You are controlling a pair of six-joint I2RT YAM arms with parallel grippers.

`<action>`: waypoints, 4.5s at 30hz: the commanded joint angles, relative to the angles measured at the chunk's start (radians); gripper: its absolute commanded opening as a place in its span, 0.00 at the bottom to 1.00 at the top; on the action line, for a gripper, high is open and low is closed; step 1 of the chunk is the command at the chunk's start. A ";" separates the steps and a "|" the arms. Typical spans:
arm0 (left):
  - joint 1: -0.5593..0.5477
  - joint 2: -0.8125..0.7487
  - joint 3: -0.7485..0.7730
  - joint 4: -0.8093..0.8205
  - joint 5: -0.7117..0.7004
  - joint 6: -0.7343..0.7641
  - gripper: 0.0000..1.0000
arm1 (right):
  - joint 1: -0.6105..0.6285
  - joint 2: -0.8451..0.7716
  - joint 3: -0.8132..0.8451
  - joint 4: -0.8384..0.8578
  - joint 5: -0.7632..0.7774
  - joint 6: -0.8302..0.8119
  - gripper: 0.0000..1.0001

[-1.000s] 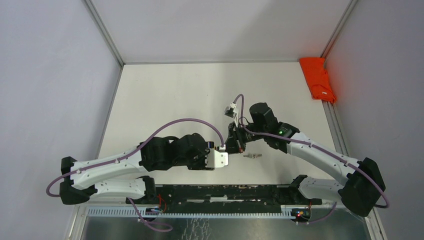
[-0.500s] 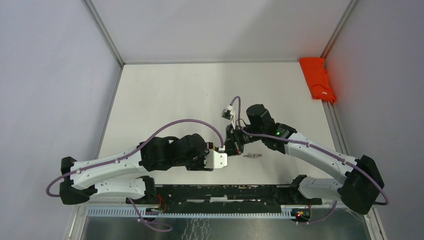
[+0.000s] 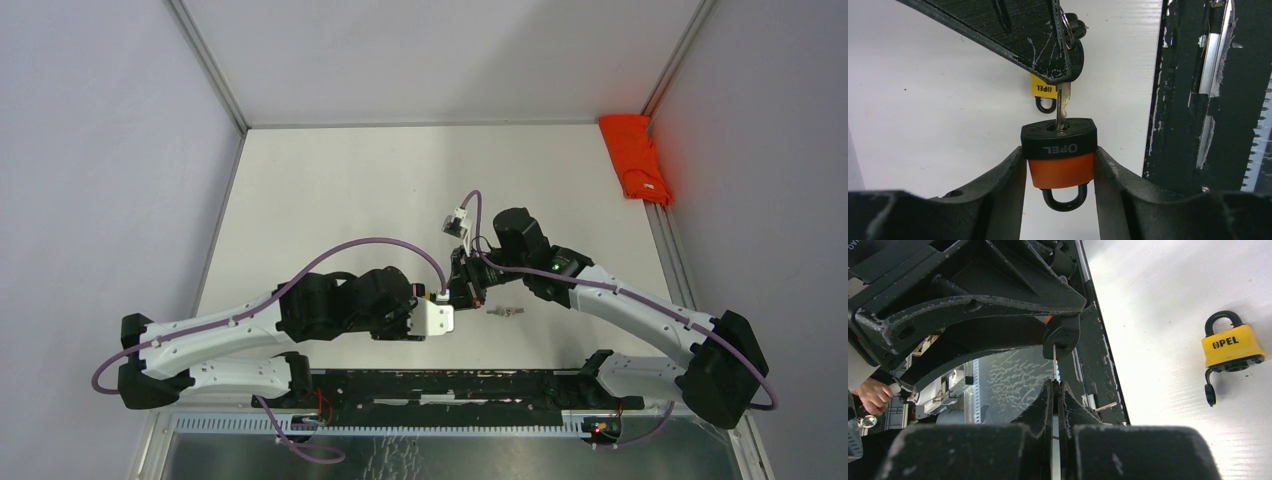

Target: Unlock with the key

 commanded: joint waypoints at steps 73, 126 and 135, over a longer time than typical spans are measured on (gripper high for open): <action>-0.006 0.029 0.142 0.052 0.140 -0.042 0.02 | 0.092 0.044 -0.009 0.156 0.105 0.021 0.00; -0.051 0.139 -0.322 -0.050 -0.144 -1.767 0.29 | -0.076 -0.462 -0.162 -0.254 0.597 -0.184 0.00; -0.103 0.232 -0.318 0.013 -0.134 -1.785 0.29 | -0.077 -0.508 -0.189 -0.256 0.581 -0.169 0.00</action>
